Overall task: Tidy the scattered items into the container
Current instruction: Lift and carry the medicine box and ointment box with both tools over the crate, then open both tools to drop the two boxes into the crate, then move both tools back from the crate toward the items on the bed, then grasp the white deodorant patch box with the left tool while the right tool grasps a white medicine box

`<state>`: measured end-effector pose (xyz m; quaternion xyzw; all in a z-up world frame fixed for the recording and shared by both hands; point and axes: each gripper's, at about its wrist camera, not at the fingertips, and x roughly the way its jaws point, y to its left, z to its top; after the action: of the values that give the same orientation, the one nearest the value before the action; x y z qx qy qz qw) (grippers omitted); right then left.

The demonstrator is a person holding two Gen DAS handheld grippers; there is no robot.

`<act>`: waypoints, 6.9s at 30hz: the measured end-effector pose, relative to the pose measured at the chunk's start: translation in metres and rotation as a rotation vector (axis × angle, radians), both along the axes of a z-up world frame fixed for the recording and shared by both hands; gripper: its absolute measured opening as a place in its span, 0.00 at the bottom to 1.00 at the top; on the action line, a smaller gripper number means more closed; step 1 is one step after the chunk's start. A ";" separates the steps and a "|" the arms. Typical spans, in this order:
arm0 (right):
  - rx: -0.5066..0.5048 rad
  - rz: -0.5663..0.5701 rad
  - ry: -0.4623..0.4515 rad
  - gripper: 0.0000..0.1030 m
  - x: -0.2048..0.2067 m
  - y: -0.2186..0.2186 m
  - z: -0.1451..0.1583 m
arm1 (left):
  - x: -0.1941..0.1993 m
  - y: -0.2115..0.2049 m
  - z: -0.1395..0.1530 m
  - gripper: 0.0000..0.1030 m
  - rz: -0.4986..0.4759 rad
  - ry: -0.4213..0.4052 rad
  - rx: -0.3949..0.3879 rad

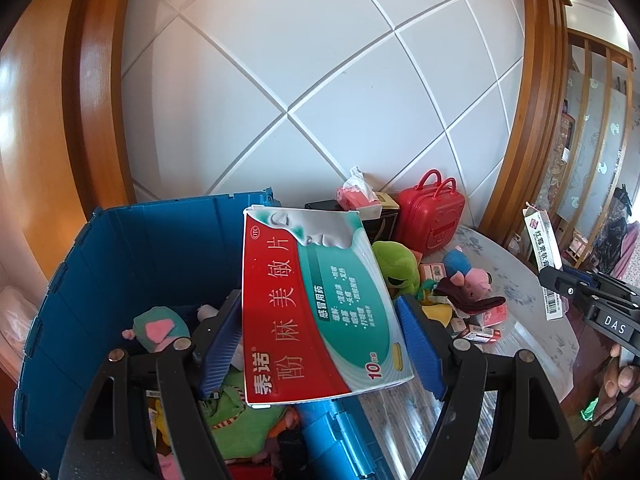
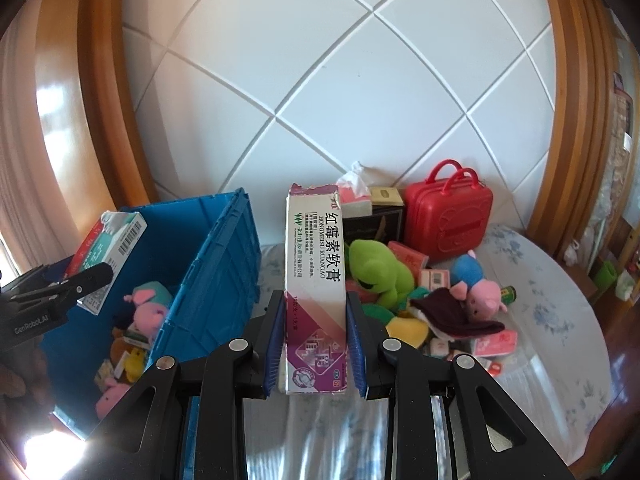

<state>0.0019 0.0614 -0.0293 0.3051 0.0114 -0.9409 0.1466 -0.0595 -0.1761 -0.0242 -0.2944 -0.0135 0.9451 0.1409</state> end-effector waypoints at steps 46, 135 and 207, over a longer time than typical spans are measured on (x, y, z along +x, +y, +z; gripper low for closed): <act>0.087 0.391 -0.010 0.27 -0.032 -0.251 -0.011 | -0.043 -0.179 -0.025 0.73 0.305 -0.044 0.009; -0.038 0.311 -0.111 1.00 -0.033 0.025 -0.054 | 0.007 0.106 -0.033 0.97 0.187 -0.156 -0.071; 0.217 -0.007 -0.424 0.76 -0.144 0.237 -0.388 | -0.131 0.184 -0.396 0.78 0.212 -0.383 -0.189</act>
<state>-0.1424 0.2980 -0.4176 0.5098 0.0803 -0.8496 0.1089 -0.1904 0.0079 -0.4203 -0.4770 0.0176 0.8787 0.0078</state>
